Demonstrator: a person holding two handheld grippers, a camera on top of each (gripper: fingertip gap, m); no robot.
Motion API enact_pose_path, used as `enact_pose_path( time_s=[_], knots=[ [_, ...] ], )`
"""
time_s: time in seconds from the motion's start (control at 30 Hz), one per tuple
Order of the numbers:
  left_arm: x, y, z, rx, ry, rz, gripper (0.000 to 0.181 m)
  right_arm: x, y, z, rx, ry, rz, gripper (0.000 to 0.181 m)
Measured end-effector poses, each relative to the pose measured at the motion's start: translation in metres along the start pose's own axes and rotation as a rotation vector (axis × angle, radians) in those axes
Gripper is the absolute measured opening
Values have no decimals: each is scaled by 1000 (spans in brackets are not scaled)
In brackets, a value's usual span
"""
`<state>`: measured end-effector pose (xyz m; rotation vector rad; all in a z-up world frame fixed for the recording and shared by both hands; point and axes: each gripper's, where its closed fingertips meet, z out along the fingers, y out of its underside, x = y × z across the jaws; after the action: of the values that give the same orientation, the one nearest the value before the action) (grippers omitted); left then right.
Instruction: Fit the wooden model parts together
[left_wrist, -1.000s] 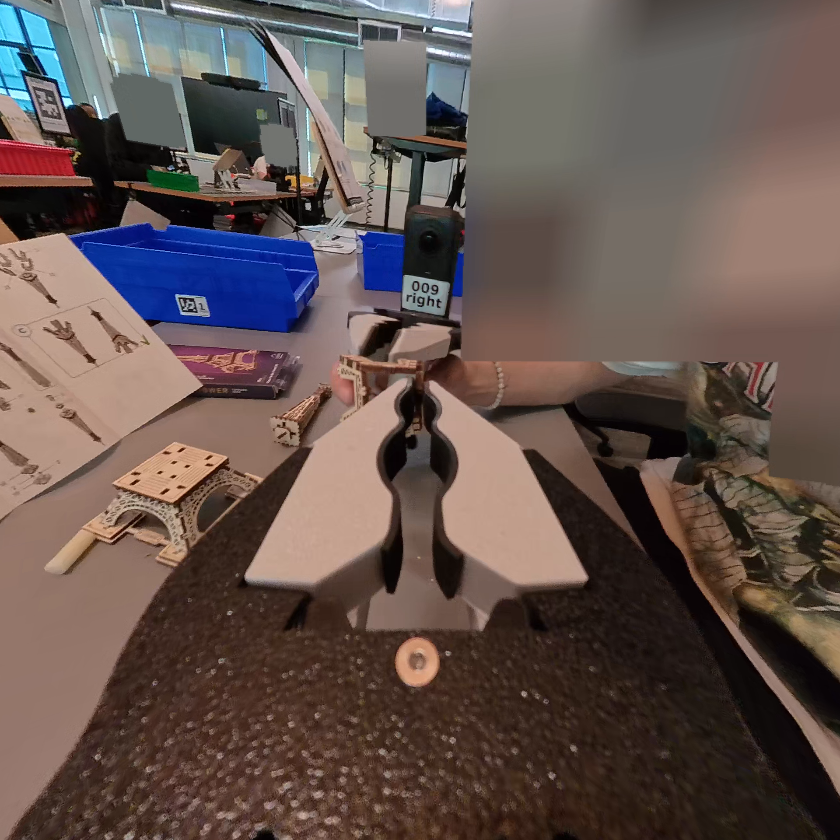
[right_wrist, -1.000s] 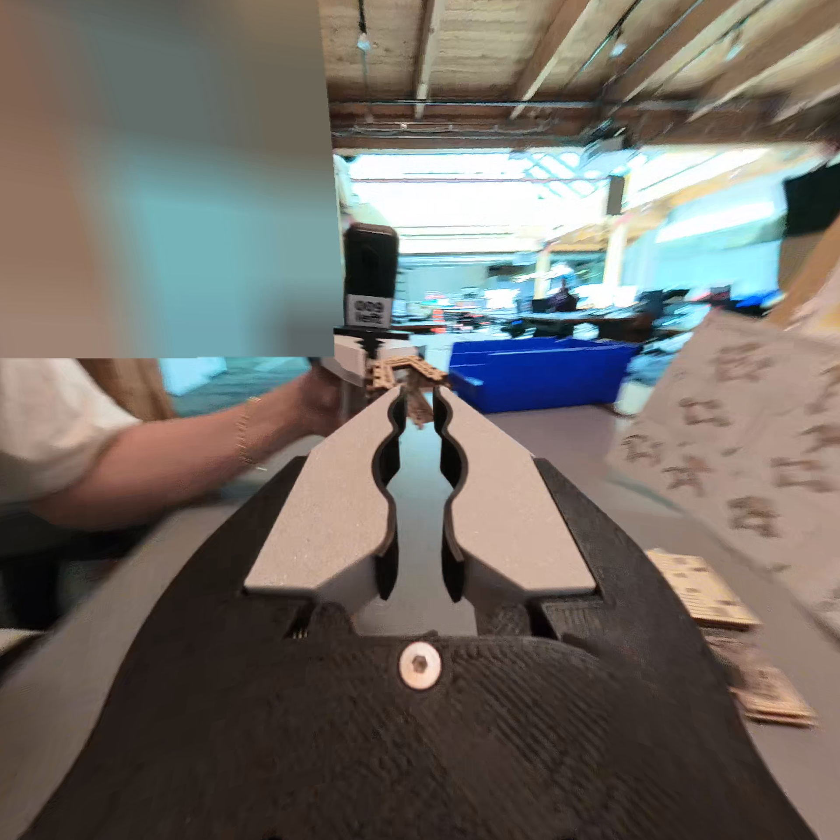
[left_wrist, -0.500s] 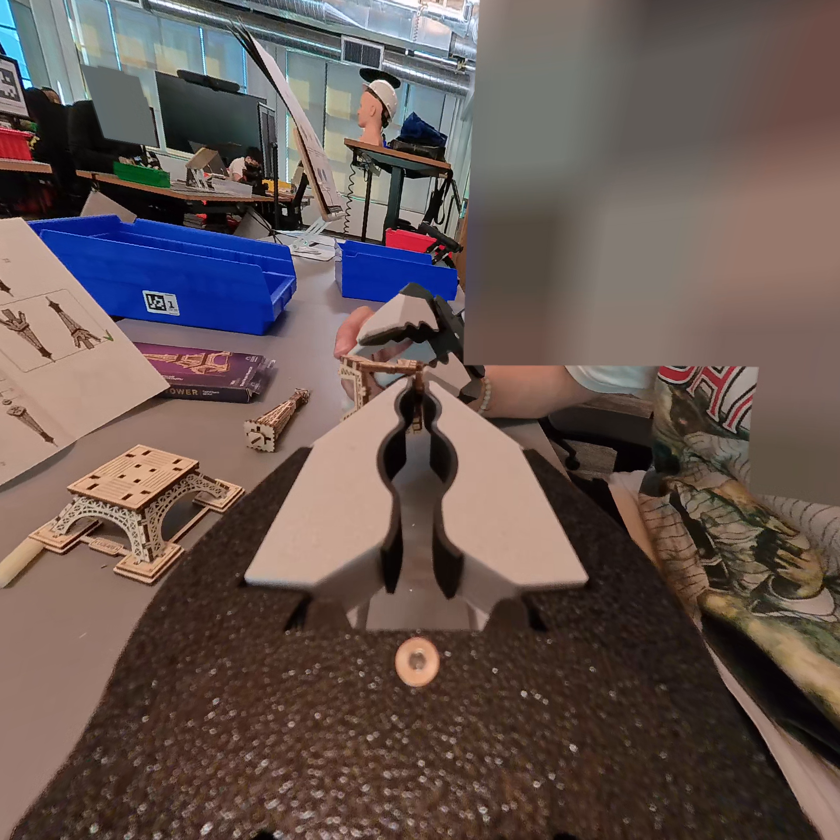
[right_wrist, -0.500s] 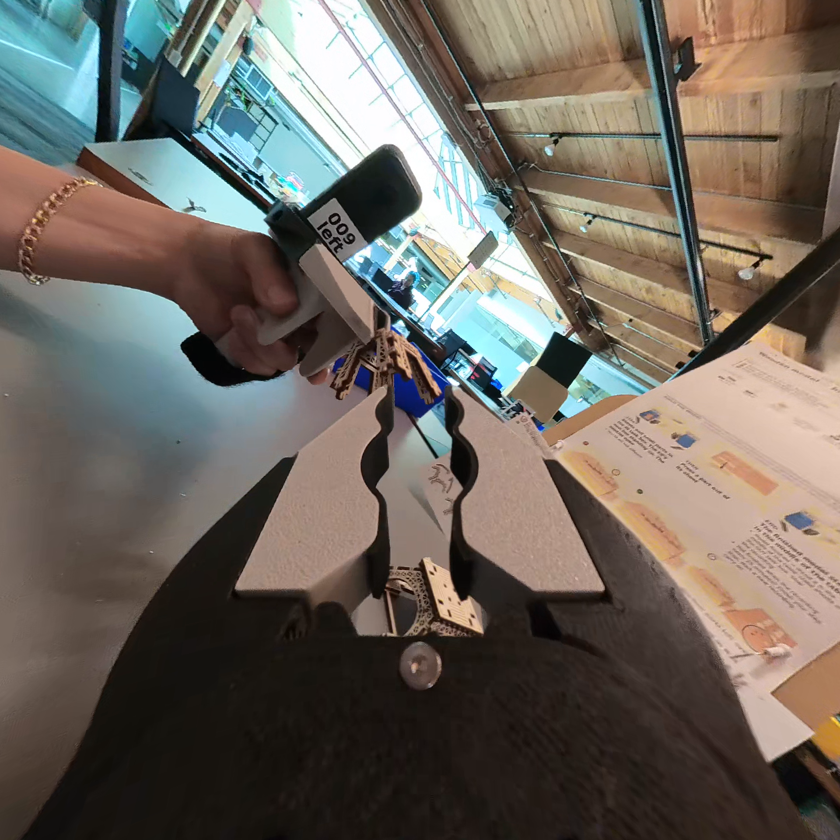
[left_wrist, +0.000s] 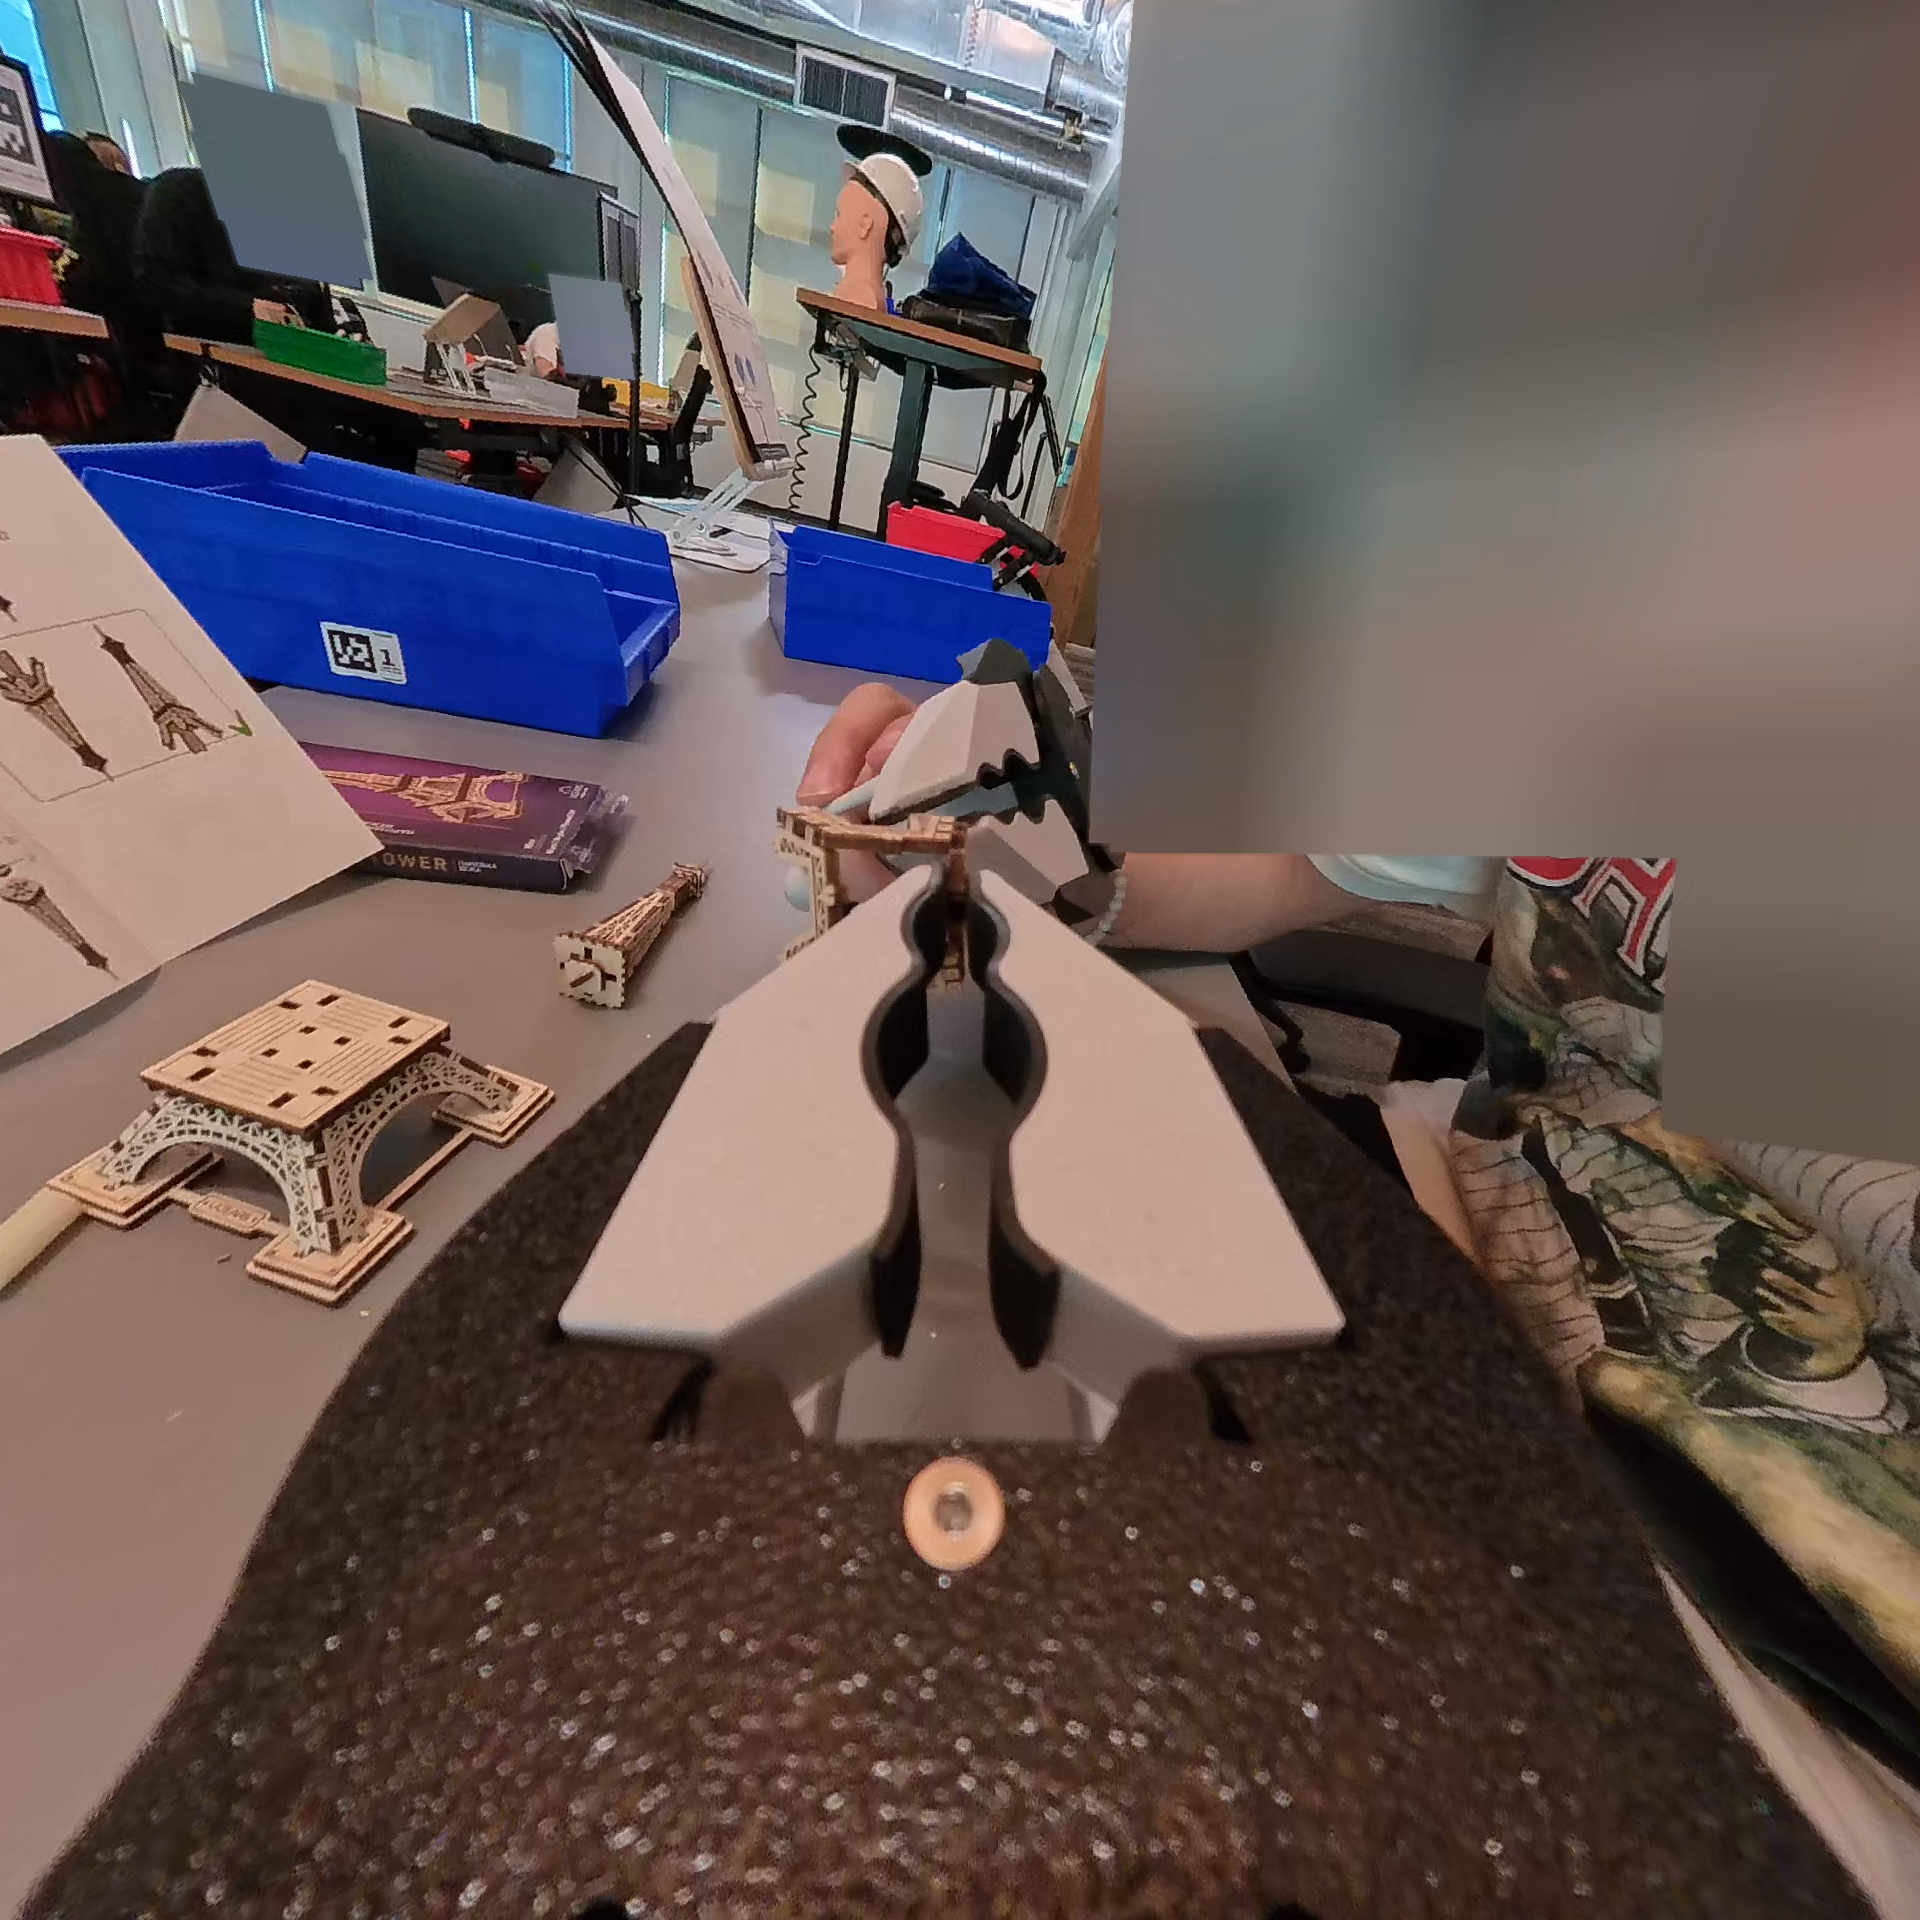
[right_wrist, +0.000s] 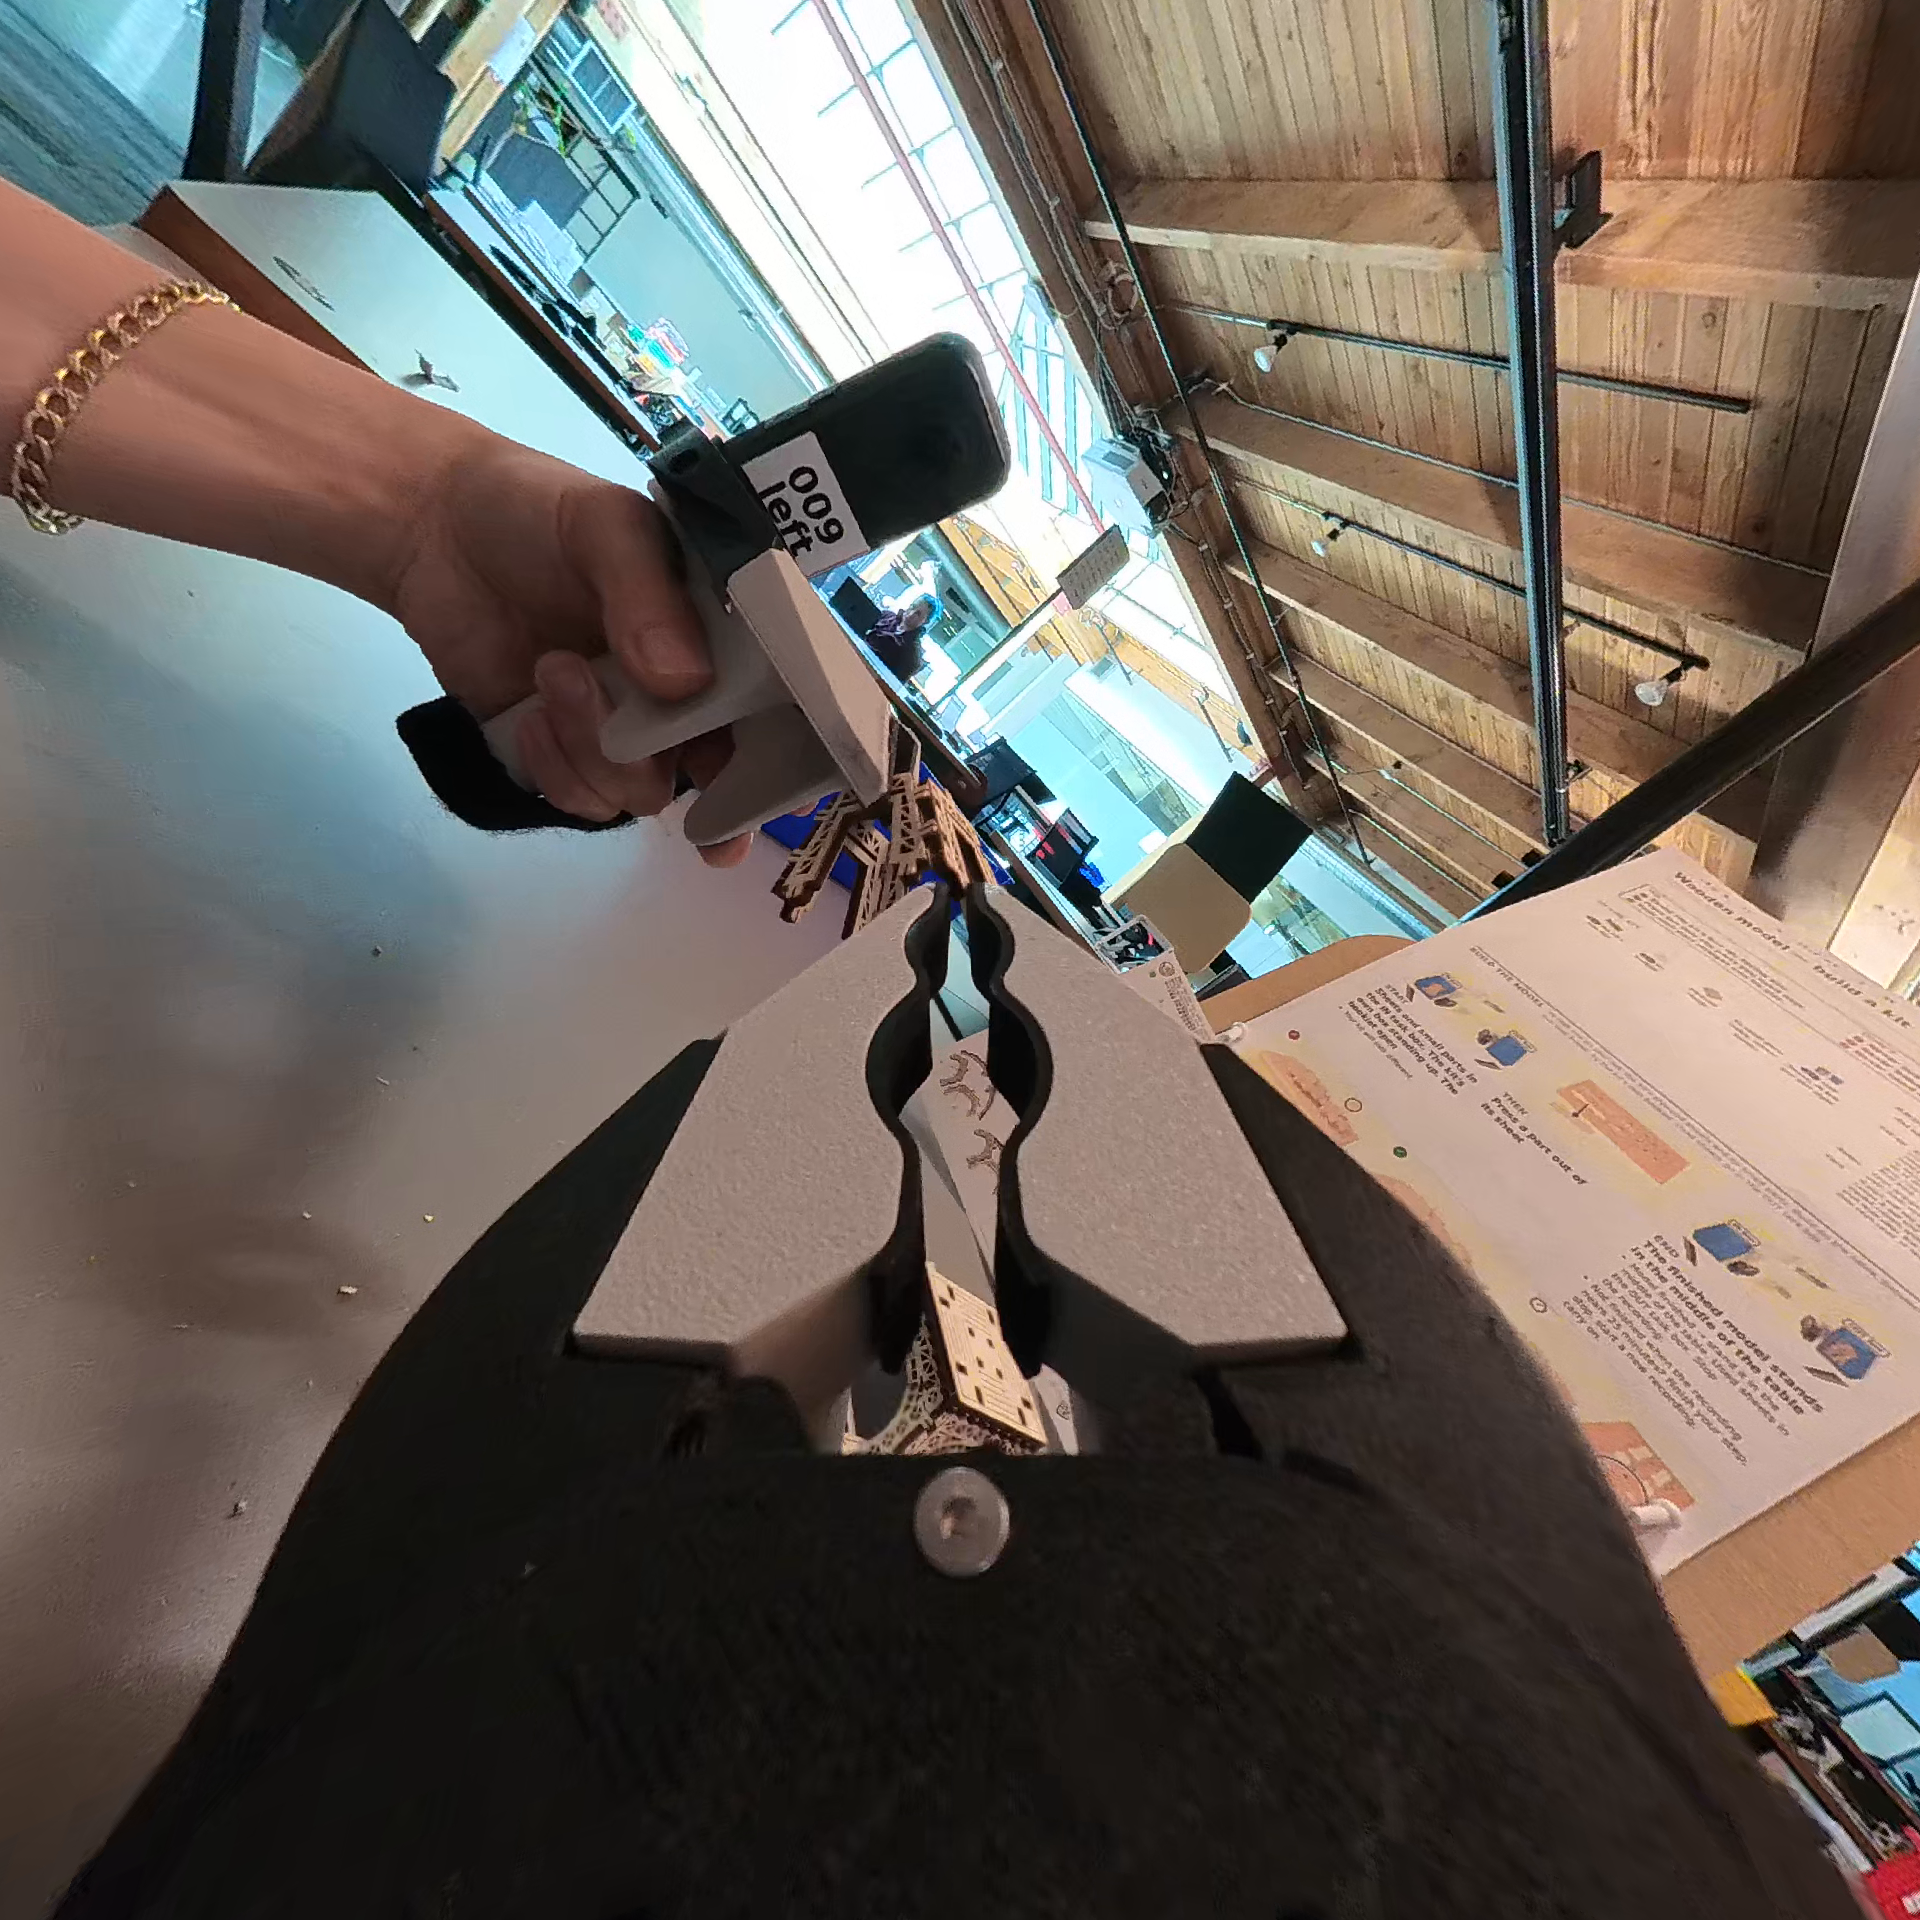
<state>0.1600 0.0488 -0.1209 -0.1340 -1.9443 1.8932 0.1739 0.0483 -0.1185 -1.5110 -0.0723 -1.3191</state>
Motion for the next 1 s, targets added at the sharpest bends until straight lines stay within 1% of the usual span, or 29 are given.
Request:
enact_pose_path(
  time_s=[0.03,0.23,0.37,0.43,0.5,0.6,0.7,0.73,0.87,0.93,1.0],
  knots=[
    [-1,0,0,0,-3,-4,0,0,1,0,-3,-1,10,0],
    [-1,2,0,-9,-1,-3,0,0,0,0,4,-32,60,0],
    [-1,4,0,-29,-8,9,0,-4,2,-2,8,-125,184,1],
    [-1,5,1,-32,-10,18,0,-6,3,-4,25,-187,288,2],
    [-3,2,-1,-14,-24,19,0,-8,2,-8,55,-261,429,17],
    [-4,1,-4,-16,-38,37,0,1,4,-8,83,-270,643,29],
    [-5,4,-3,-40,-51,60,0,-2,0,-6,109,-312,807,39],
    [-5,4,-2,-46,-54,64,0,-2,-1,-5,112,-313,840,38],
    [-4,4,0,-52,-56,76,0,1,-3,-4,133,-309,933,25],
    [-4,5,1,-57,-58,85,0,-2,0,-3,114,-319,941,25],
    [-5,6,2,-67,-67,92,0,-6,-1,-3,114,-341,945,22]
  ],
)
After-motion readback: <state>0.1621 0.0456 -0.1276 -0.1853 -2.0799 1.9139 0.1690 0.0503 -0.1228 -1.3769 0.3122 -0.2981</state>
